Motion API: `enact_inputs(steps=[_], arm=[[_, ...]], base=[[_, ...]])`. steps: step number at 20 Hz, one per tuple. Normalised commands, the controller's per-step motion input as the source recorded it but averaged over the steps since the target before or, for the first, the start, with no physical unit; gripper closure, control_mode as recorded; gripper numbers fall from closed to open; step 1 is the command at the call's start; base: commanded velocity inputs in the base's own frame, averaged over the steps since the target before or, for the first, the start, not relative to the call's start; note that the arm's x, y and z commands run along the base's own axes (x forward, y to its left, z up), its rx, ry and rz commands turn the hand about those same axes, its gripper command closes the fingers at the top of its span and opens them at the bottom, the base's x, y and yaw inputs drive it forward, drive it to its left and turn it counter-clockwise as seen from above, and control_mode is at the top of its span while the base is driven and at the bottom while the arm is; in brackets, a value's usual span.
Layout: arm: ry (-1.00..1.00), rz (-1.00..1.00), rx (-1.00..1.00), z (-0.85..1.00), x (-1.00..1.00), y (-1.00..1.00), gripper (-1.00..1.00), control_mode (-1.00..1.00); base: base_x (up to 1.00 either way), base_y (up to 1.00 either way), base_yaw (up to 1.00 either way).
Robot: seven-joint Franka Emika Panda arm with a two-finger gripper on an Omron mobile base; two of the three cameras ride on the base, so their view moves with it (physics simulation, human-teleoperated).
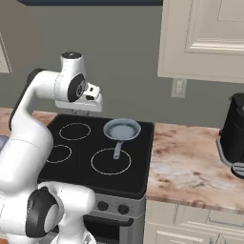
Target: Pick up the butter stick and place it in the pan. Then turn on the burner for the pan.
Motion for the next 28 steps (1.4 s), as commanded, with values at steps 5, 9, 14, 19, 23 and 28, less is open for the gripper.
enact_inputs(steps=[5, 9, 14, 19, 23, 28], arm=[[0.06, -0.03, 0.0, -0.11, -0.12, 0.41, -1.0, -1.0], [0.15, -0.12, 0.0, -0.31, -0.44, 0.82, -1.0, -1.0], [0.18, -0.15, 0.0, -0.29, -0.56, 0.79, -1.0, -1.0], [0.14, -0.11, 0.0, -0.33, -0.51, 0.6, -1.0, -1.0], [0.1, -0.07, 0.0, -0.29, -0.18, 0.53, -1.0, -1.0], [0.06, -0.03, 0.01, -0.2, -0.04, 0.3, -1.0, -1.0]], base=[[0.0, 0.0, 0.0], [0.0, 0.0, 0.0], [0.0, 0.0, 0.0], [0.0, 0.0, 0.0], [0.0, 0.0, 0.0], [0.0, 0.0, 0.0]])
